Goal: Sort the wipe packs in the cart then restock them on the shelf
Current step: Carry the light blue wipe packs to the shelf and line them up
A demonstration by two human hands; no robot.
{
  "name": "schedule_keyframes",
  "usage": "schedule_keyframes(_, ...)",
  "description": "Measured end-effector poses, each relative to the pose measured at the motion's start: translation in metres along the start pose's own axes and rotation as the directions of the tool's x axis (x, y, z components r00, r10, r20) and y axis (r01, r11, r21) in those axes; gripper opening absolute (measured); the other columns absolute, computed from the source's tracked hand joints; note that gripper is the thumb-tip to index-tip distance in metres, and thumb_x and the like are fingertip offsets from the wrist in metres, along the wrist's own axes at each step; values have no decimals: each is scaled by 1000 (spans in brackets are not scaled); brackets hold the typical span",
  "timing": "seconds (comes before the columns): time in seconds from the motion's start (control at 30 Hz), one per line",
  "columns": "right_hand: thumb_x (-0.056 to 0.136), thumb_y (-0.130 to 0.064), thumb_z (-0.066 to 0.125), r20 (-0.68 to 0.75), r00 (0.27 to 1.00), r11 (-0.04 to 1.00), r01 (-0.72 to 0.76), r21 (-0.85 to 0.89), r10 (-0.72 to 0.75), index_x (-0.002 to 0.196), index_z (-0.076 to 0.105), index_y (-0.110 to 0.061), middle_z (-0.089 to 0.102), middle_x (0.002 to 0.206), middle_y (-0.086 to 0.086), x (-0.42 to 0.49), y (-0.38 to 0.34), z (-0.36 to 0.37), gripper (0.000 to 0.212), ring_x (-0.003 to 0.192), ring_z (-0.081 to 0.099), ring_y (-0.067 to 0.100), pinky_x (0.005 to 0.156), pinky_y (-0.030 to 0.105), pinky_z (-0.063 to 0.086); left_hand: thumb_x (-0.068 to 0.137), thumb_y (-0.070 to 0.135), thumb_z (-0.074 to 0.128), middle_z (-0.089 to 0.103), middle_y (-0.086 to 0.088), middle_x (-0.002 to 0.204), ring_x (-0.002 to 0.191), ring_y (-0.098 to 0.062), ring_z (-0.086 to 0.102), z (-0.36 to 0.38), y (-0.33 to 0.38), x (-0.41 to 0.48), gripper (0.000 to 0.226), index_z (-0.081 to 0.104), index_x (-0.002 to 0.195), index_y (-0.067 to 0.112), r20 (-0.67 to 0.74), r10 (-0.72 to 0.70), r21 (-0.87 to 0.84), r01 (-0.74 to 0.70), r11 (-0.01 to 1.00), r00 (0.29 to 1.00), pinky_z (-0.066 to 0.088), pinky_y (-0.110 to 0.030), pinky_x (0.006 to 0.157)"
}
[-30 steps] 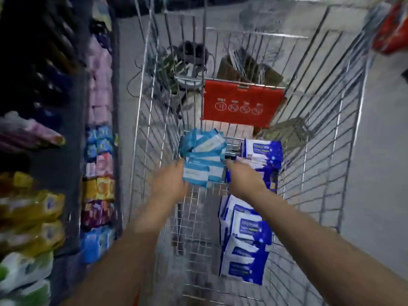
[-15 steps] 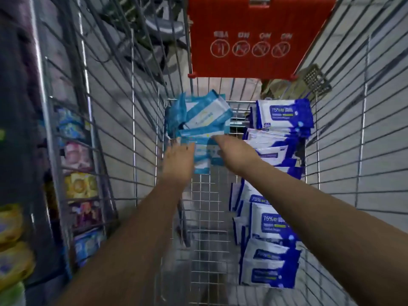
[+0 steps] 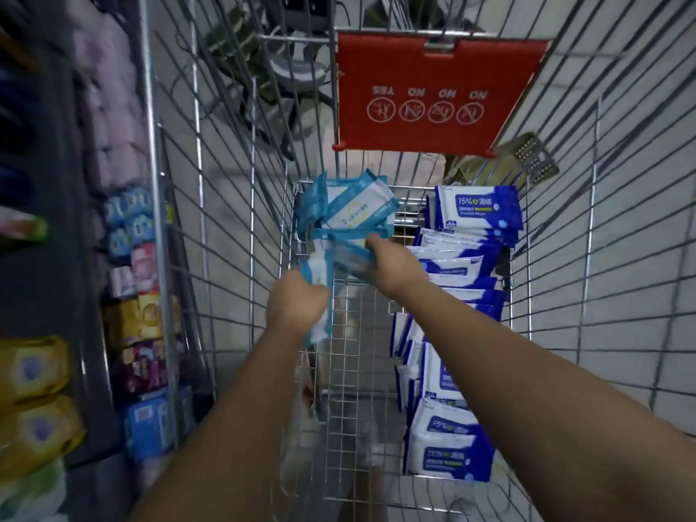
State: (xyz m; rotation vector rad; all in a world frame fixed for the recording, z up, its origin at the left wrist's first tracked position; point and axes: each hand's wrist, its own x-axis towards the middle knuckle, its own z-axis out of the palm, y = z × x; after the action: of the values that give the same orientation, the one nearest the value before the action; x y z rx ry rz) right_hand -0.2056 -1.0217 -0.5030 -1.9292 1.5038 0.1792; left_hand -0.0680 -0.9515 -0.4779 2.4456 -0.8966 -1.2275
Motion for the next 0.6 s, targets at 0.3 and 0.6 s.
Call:
schedule_keyframes(0.3,79,11,63,131,986,476,-165,864,106,108,52,-8,65,98,10,-115,-27,-117,37,74,60,22,62,29,50,78,-14,57,61,2,101,81,-18,60,-94,76,-104,64,48,115,37,-1,340,-558,-283,780,940,55,-26,57)
schedule_keyframes(0.6,81,-7,63,147,891,217,-56,974,-429,109,61,-15,73,86,3,-290,-80,-210,29,67,69,18,56,29,57,63,-16,75,65,0,84,63,-5,64,-177,93,-303,69,51,115,23,-195,518,-599,-519,610,833,54,-23,51)
